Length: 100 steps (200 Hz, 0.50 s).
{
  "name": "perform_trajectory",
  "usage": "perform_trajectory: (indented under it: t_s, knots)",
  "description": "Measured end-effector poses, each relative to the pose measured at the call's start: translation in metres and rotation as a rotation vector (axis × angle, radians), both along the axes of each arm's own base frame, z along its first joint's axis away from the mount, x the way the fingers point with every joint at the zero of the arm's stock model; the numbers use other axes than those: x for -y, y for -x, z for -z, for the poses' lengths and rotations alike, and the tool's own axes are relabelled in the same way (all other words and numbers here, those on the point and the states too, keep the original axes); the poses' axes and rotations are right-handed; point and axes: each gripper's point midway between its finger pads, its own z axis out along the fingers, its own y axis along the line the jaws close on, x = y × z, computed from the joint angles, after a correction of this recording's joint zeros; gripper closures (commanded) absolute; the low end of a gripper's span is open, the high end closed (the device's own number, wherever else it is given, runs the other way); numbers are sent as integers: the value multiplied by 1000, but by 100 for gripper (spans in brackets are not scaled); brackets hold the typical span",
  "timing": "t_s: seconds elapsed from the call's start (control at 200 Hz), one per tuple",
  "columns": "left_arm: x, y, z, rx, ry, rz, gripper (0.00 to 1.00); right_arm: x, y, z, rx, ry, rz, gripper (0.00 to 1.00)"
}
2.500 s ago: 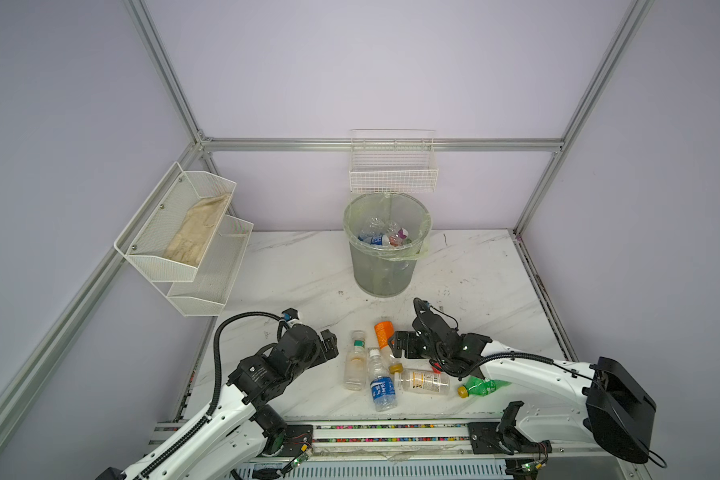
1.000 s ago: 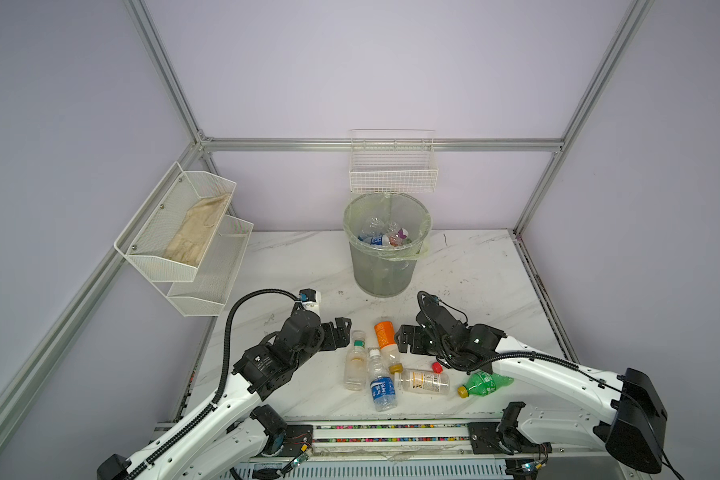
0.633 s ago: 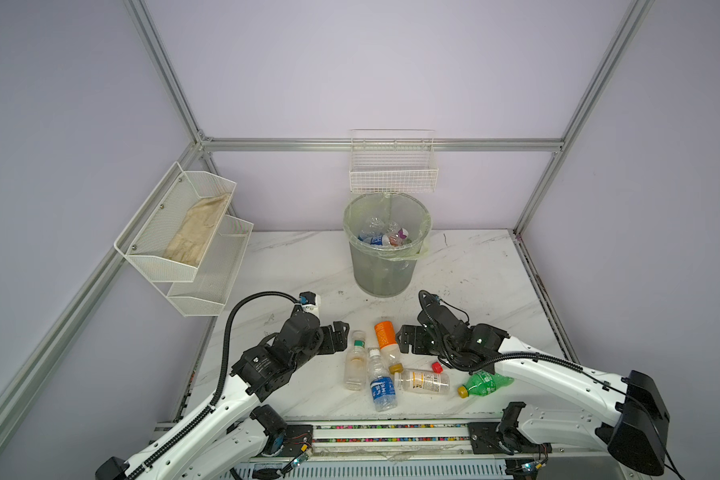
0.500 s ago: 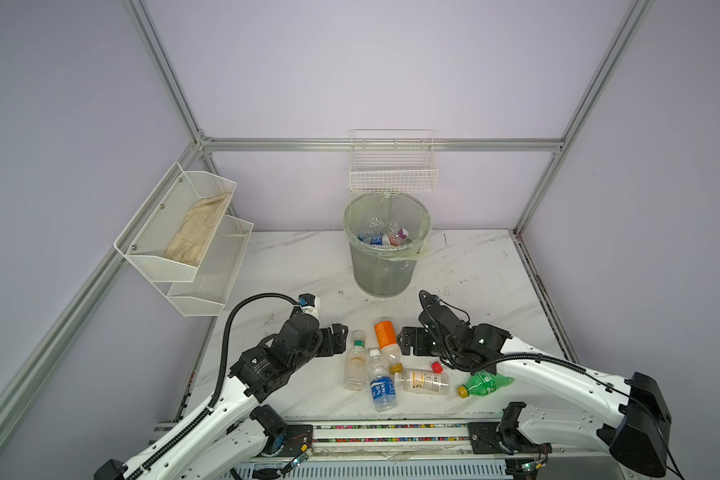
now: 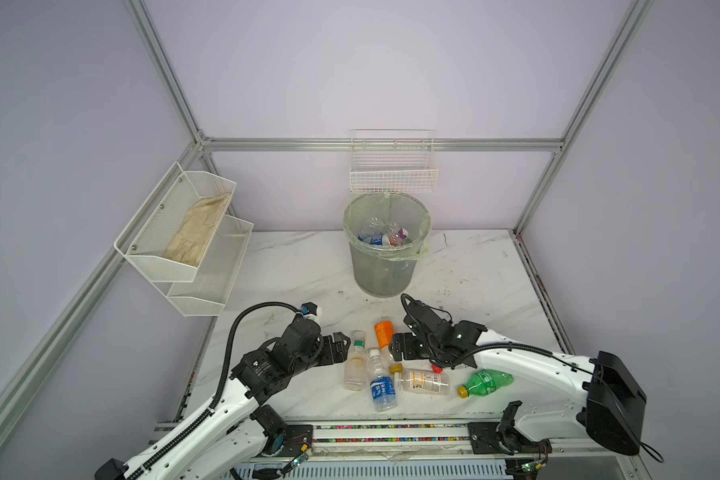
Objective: Throw the plastic bottles in the bin
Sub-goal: 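Close the right gripper on the orange-label bottle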
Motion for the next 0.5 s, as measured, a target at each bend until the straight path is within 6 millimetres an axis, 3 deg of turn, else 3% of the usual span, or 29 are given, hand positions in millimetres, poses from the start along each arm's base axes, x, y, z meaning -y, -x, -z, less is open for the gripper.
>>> perform_trajectory:
  t_s: [0.145, 0.5]
  knots:
    - [2, 10, 14, -38, 0, 9, 10, -18, -11, 16, -11, 41, -5, 8]
    - [5, 16, 15, -46, 29, 7, 10, -41, -36, 42, -2, 101, 16, 12]
